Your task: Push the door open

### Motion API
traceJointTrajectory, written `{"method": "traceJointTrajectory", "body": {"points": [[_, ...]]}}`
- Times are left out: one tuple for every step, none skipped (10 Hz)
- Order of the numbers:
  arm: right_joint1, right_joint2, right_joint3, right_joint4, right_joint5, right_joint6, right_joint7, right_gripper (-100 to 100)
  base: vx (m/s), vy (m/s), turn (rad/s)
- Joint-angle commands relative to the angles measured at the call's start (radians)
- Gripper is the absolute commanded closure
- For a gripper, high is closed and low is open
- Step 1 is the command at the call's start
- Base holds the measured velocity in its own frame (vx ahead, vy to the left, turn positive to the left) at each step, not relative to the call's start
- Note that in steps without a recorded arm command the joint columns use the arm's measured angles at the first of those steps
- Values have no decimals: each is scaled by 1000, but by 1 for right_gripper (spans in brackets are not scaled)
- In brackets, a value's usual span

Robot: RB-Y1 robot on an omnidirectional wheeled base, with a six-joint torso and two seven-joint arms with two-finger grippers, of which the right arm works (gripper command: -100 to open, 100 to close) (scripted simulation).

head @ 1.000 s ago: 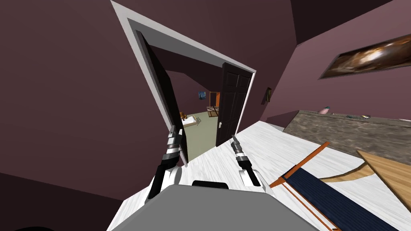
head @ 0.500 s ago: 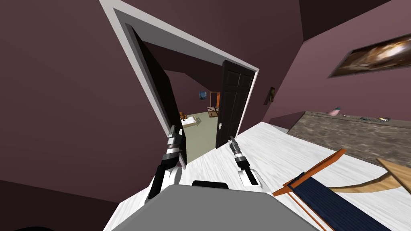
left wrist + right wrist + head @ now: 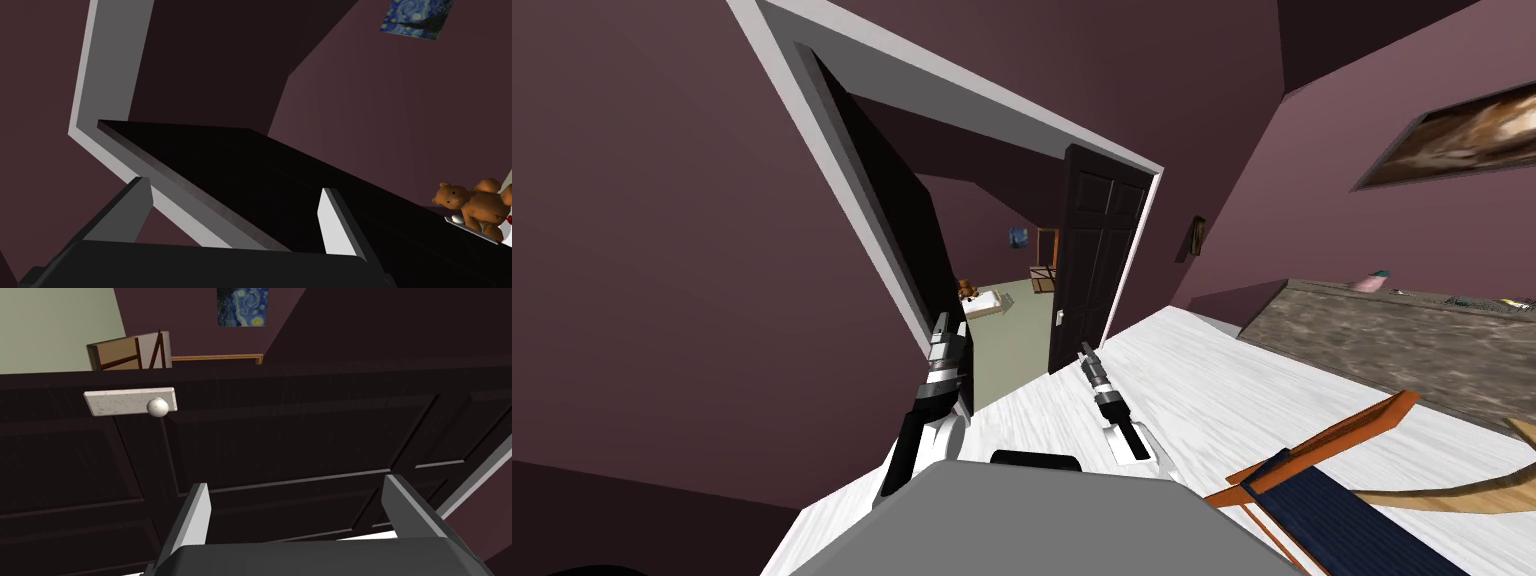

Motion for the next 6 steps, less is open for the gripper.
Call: {"method": "traceJointTrajectory", "body": {"points": [[-20,-2,1,42,7,-13,-6,-100,106,-74,42],[-29,-3,2,65,11,-21,-9,-100,94,-71,40],[-38,-3,3,87,16,-28,-13,-100,94,-77,36],[-47,-4,4,110,20,-36,-16,-100,91,-76,38],[-56,-5,5,132,24,-44,-19,-100,91,-64,35],[-74,-6,7,176,32,-58,-26,-100,101,-98,56]]}}
